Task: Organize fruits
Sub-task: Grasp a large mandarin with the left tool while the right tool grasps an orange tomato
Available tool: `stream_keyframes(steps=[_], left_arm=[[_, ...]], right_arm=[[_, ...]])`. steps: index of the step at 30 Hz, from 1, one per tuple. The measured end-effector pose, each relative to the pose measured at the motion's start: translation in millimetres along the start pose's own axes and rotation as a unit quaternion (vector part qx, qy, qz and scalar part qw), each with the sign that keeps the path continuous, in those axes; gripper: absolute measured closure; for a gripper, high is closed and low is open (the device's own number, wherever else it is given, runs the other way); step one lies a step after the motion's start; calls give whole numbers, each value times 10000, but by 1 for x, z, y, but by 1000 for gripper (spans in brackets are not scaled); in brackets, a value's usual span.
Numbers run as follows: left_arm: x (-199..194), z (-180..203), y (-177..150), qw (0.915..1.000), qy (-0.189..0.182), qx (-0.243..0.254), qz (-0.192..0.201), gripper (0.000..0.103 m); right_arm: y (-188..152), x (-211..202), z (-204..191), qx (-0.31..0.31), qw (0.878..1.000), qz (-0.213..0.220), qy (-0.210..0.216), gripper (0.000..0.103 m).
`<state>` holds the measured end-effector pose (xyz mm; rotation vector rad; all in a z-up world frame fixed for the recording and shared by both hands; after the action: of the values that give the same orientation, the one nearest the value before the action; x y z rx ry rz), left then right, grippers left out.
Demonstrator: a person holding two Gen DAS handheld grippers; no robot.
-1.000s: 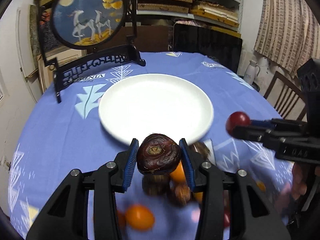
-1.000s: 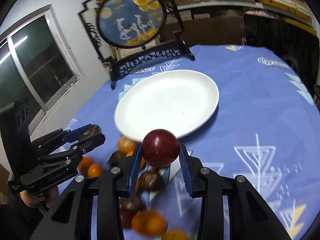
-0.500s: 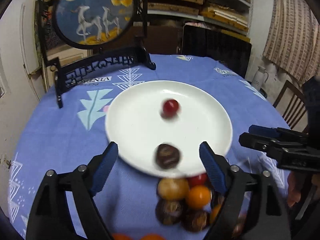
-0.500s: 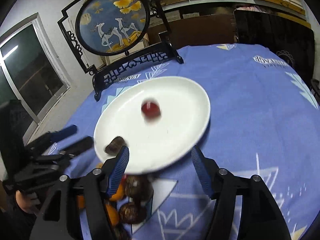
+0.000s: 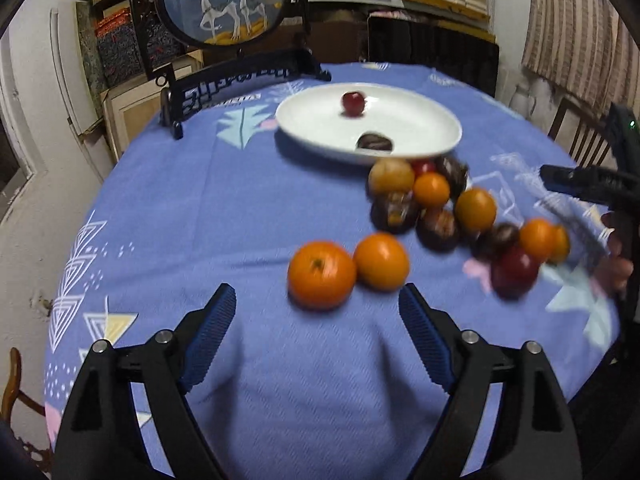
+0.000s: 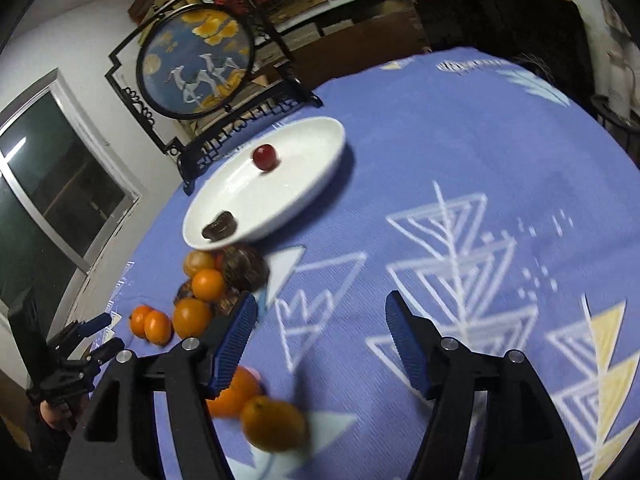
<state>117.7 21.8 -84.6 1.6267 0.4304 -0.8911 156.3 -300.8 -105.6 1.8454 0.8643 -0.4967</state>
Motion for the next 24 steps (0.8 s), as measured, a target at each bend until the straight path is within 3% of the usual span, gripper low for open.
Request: stream_keyframes(steps=[5, 7, 9, 11, 12, 16, 24], left_arm=[[11, -9, 2, 9996, 138, -266, -14, 25], [21, -12, 5, 9992, 218, -312, -85, 37], [28, -12, 9, 9992, 48, -382, -72, 39], [39, -6, 13, 9996, 82, -238, -129, 48], [48, -3, 12, 9994, 67, -193, -262, 57], [55, -2, 14, 9992, -83, -237, -309, 60], [34, -3, 7, 9983, -293, -493, 76, 60]], right_arm=[[-12, -3, -3, -136, 9999, 23, -92, 35], [-14, -6, -8, -268, 9996, 31, -90, 35], [-18, -9, -12, -424, 9991, 41, -62, 35], [-22, -12, -17, -597, 9982, 40, -19, 35], [-26, -14, -22, -736, 9973, 23, 34, 35], [-37, -21, -34, -1150, 9934, -8, -28, 35], [-54, -22, -54, -1790, 9829, -235, -350, 35]])
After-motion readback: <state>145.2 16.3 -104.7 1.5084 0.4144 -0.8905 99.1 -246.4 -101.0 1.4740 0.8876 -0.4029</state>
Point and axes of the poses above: each gripper's, at about its wrist camera, not at the fingertips, and x roughly the way its jaws point, z to its right, y to its top, the point moved 4 cm from there along x, roughly the way its jaws point, and after that the axes turned 3 degrees about -y, right-handed, at the moved point
